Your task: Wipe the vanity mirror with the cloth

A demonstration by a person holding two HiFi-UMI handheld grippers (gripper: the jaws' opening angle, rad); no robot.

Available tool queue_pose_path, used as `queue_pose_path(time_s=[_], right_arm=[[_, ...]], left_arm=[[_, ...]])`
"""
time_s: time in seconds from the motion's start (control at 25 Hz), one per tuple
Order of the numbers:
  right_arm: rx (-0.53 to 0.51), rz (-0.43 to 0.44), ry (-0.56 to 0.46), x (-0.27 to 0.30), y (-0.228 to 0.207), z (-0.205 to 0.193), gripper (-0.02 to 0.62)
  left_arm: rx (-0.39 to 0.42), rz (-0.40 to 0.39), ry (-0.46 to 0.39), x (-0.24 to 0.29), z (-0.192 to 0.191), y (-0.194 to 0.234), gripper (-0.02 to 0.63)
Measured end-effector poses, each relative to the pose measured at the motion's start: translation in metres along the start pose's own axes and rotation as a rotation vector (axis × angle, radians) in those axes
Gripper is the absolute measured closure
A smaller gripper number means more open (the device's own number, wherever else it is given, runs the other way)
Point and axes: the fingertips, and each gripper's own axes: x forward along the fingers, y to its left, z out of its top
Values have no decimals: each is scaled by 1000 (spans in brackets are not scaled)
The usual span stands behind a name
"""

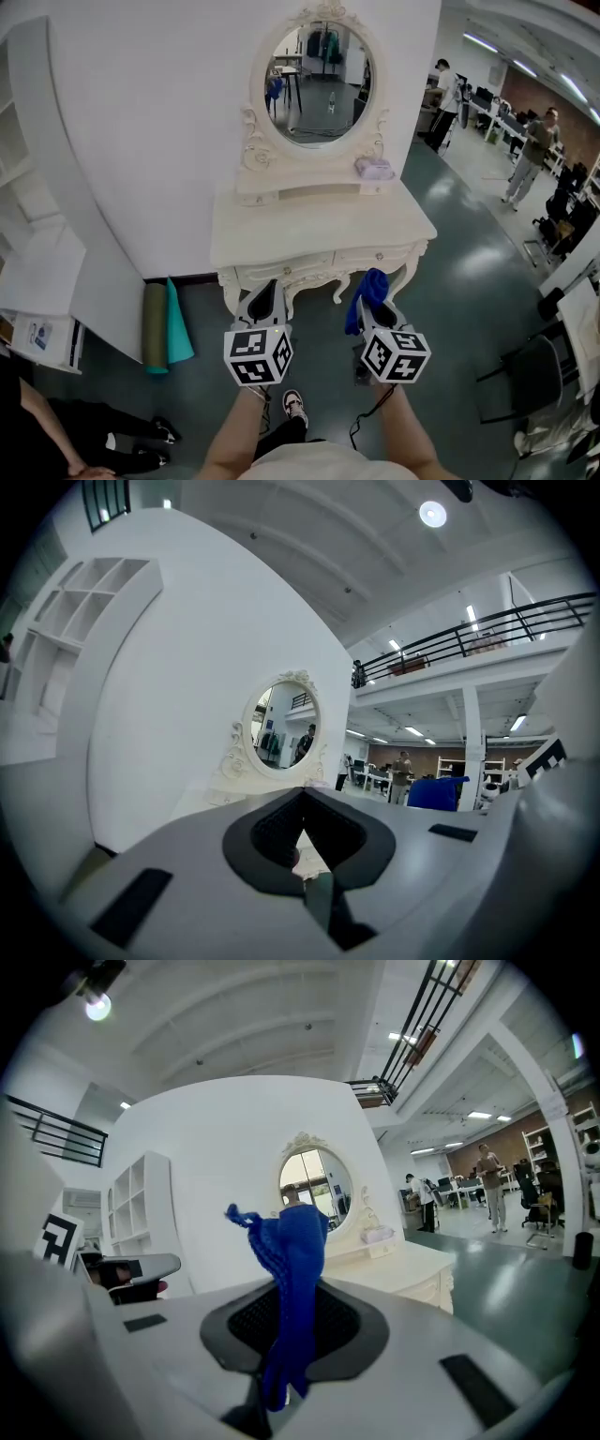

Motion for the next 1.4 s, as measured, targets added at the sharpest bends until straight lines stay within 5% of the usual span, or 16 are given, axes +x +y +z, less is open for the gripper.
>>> queue_pose_path(time_s=[0.44, 0.92, 1.4], right_arm=[[-36, 25, -40, 121, -26, 63, 529], [-2, 25, -1, 204, -62, 68, 529], [-42, 162, 1, 344, -111, 124, 529]], left_arm=[[39, -1, -25, 119, 36, 30, 603], [77, 39, 26, 199, 32, 58, 603], [78, 159, 11, 325, 42, 68, 602]])
